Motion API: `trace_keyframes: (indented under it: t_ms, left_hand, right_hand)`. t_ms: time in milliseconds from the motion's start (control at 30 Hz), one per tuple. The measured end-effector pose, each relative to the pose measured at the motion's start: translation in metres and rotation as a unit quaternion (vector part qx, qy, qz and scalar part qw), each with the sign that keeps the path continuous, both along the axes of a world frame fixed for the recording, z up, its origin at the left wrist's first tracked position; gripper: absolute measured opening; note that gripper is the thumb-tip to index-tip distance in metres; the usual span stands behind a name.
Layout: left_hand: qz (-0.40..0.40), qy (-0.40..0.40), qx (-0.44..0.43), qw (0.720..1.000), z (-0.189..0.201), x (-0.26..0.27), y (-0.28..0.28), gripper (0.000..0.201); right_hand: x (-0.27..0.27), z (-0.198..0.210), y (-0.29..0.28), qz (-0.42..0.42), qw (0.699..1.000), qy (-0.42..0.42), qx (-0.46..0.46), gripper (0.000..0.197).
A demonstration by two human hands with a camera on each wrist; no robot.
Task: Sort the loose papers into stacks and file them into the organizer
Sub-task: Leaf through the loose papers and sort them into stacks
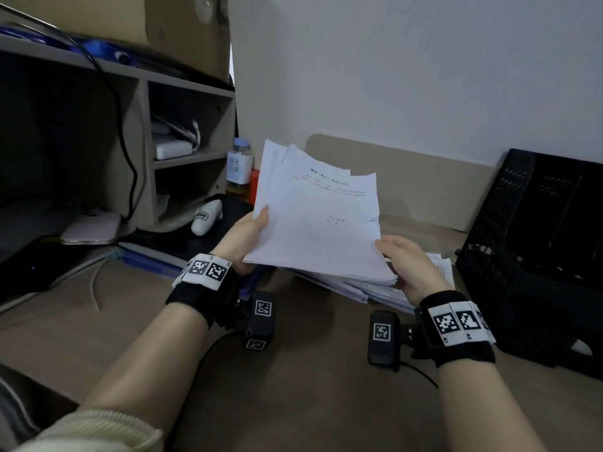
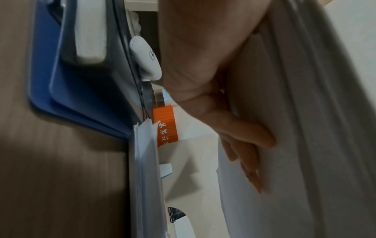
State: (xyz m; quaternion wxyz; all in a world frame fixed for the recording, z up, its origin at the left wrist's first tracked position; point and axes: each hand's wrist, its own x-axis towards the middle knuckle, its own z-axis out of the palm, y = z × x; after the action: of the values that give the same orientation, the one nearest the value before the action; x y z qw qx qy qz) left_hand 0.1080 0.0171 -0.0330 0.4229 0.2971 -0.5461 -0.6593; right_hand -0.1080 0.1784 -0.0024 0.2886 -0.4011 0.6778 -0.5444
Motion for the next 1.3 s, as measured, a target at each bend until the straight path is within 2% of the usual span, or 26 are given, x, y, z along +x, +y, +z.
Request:
trace_keyframes:
  t_ms: [133, 200, 267, 367, 500, 800, 1000, 1133, 1233, 1300]
  left_hand:
    - [0.0, -0.015, -0.002, 1.0, -0.004, 0.003, 0.0, 0.043]
    - [-0.001, -0.012, 0.001, 1.0, -0.007, 0.004, 0.001, 0.042]
    - [-0.004, 0.002, 0.011, 1.0, -0.008, 0.004, 0.002, 0.04]
    - [-0.011, 0.02, 0.029, 0.999, -0.011, 0.005, 0.004, 0.036]
    - [-0.028, 0.022, 0.015, 0.999, -0.017, 0.006, 0.004, 0.034]
    - [0.003, 0.04, 0.043, 0.998, -0.022, 0.009, -0.003, 0.043]
    - [0.019, 0.02, 0.023, 0.999, -0.021, 0.011, -0.003, 0.044]
    - [0.011, 0.02, 0.009, 1.0, -0.024, 0.014, -0.006, 0.064]
    - [0.014, 0.034, 0.009, 0.999, -0.021, 0.015, -0.002, 0.056]
    - [0.018, 0.04, 0.01, 0.999, -0.02, 0.014, 0.0, 0.049]
  right_hand:
    - [0.0, -0.008, -0.008, -0.05, 0.999, -0.008, -0.019, 0.011]
    - [0.003, -0.011, -0.01, -0.067, 0.997, -0.011, -0.027, 0.021]
    - [0.003, -0.013, -0.013, -0.081, 0.996, -0.013, -0.031, 0.022]
    - [0.0, -0.013, -0.013, -0.092, 0.995, -0.019, -0.037, 0.011]
    - [-0.002, -0.013, -0.013, -0.089, 0.994, -0.036, -0.045, 0.013]
    - [-0.004, -0.011, -0.009, -0.082, 0.994, -0.057, -0.05, 0.024]
    - [-0.005, -0.01, -0.012, -0.102, 0.99, -0.074, -0.061, 0.006]
    - [-0.003, -0.011, -0.014, -0.097, 0.991, -0.071, -0.063, 0.005]
    - [-0.002, -0.012, -0.015, -0.083, 0.992, -0.077, -0.054, 0.006]
    - [0.001, -0.013, -0.014, -0.061, 0.995, -0.066, -0.04, 0.015]
